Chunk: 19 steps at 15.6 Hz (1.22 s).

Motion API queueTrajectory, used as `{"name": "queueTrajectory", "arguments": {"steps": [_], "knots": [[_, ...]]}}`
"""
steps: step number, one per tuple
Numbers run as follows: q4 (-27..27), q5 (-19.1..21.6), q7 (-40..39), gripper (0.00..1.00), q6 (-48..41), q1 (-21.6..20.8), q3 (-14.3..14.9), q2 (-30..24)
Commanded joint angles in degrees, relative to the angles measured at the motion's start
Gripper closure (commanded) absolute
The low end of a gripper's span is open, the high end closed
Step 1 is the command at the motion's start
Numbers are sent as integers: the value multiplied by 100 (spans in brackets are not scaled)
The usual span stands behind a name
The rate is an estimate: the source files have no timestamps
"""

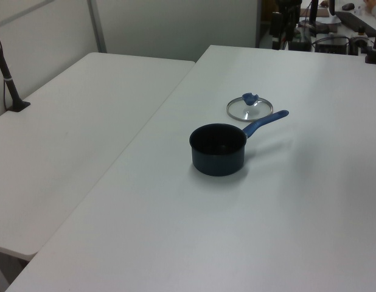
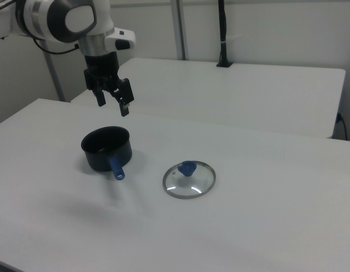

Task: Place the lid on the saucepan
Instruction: 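Move the gripper down over the glass lid's blue knob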

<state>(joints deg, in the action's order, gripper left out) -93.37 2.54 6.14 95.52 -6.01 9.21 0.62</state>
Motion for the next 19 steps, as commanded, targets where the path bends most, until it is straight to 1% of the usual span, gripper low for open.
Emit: {"name": "queueTrajectory", "arguments": {"steps": [1,10,12,15,19], "knots": [[-147,0,11,0,63,-5,2,-106],[-120,0,2,0,90,-5,11,-27],[-42,0,-7,0,194,4,11,113],[12,62,-16,0,720,161,28,359],[231,62,-7,0,1442,504,28,1096]]}}
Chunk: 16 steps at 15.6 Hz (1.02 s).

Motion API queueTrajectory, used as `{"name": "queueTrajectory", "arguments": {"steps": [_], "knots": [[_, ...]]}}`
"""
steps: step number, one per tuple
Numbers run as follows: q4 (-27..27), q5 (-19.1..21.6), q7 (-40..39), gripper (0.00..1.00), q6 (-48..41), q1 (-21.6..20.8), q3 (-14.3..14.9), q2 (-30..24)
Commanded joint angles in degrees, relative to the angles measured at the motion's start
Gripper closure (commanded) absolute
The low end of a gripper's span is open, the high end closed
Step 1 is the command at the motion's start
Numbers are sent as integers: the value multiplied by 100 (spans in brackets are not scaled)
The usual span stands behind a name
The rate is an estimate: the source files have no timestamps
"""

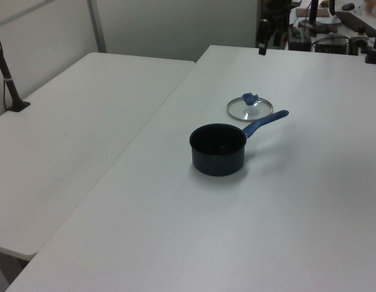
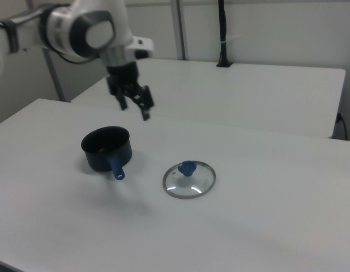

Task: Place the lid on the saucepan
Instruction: 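Move the gripper down over the glass lid's blue knob, then close the gripper on the blue knob and lift the lid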

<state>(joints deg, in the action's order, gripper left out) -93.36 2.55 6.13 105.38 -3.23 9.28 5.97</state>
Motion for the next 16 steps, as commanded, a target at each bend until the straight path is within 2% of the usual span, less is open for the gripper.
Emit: {"name": "queueTrajectory", "arguments": {"steps": [1,5,9,16], "knots": [[291,52,-7,0,623,331,21,728],[415,26,-16,0,1335,595,21,1370],[389,-18,-121,0,1705,683,21,1906],[353,-9,-728,0,1908,684,21,2373]]}}
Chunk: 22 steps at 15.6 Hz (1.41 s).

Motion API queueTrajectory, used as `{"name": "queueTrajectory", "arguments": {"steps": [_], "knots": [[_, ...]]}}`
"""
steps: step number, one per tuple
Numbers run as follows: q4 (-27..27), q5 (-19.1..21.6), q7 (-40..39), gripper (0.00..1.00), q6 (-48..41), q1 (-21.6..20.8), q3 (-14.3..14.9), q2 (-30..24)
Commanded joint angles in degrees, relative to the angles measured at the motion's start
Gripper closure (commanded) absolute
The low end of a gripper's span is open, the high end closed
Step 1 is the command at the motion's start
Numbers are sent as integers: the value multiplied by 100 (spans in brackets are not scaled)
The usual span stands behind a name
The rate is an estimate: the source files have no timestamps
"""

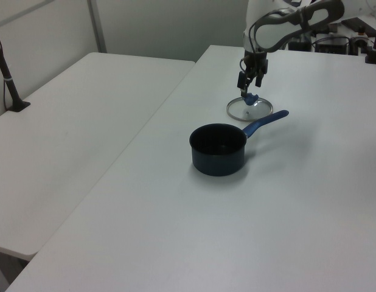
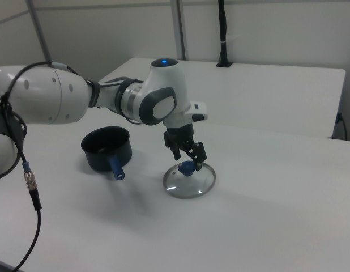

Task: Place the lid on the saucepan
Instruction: 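Close the gripper on the blue knob and lift the lid, then carry the held lid over the black saucepan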

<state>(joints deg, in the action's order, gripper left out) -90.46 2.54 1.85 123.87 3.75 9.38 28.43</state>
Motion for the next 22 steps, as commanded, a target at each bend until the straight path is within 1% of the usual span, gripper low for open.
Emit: {"name": "queueTrajectory", "arguments": {"steps": [1,2,3,4,8,9,12,14,16,18,20,22], "knots": [[64,-7,-300,0,67,-15,12,145],[55,-7,-300,0,85,-24,12,163],[29,-7,-300,4,172,-24,12,163],[-49,-16,-308,11,277,-24,12,163],[-68,-16,-545,50,322,-15,12,128],[-68,-8,-572,55,296,-15,12,110],[-68,19,-528,56,208,-15,12,5],[-42,45,-519,61,42,-24,12,-39],[2,54,-528,62,-178,-41,38,-188],[46,106,-537,62,-511,-155,169,-407],[265,299,-546,62,-959,-313,318,-487],[651,458,-546,62,-1399,-567,512,-488]]}}
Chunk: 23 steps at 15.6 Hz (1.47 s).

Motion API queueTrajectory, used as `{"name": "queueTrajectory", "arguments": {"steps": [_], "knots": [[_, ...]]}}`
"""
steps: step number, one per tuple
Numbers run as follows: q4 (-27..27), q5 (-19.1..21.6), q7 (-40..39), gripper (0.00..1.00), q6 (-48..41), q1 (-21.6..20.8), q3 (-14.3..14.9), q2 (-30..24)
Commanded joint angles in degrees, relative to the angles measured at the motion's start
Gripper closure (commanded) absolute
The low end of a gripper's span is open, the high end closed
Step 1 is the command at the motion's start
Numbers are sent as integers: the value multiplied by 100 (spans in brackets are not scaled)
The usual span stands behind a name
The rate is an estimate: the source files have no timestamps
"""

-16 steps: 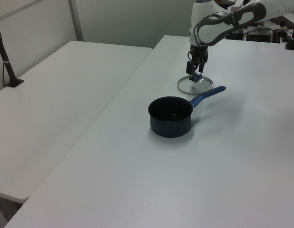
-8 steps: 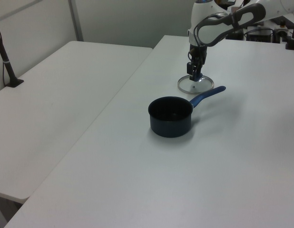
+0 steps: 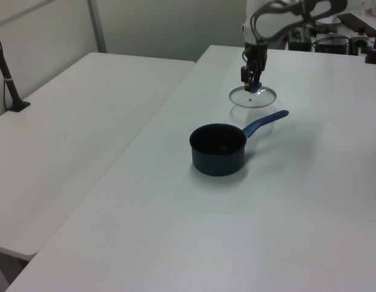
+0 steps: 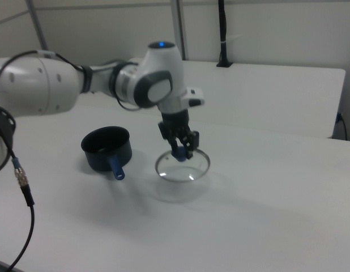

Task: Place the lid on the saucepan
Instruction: 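Carry the held lid over the black saucepan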

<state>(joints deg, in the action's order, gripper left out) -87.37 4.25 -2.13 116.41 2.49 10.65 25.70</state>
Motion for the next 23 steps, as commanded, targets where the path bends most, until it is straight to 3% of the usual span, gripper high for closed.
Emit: {"name": "queueTrajectory", "arguments": {"steps": [1,4,11,23], "knots": [[457,331,-139,62,-811,-599,463,-223],[669,375,19,62,-935,-1494,955,-224],[818,375,783,62,-962,-2647,1000,-66],[810,314,1328,60,-558,-3237,912,277]]}}
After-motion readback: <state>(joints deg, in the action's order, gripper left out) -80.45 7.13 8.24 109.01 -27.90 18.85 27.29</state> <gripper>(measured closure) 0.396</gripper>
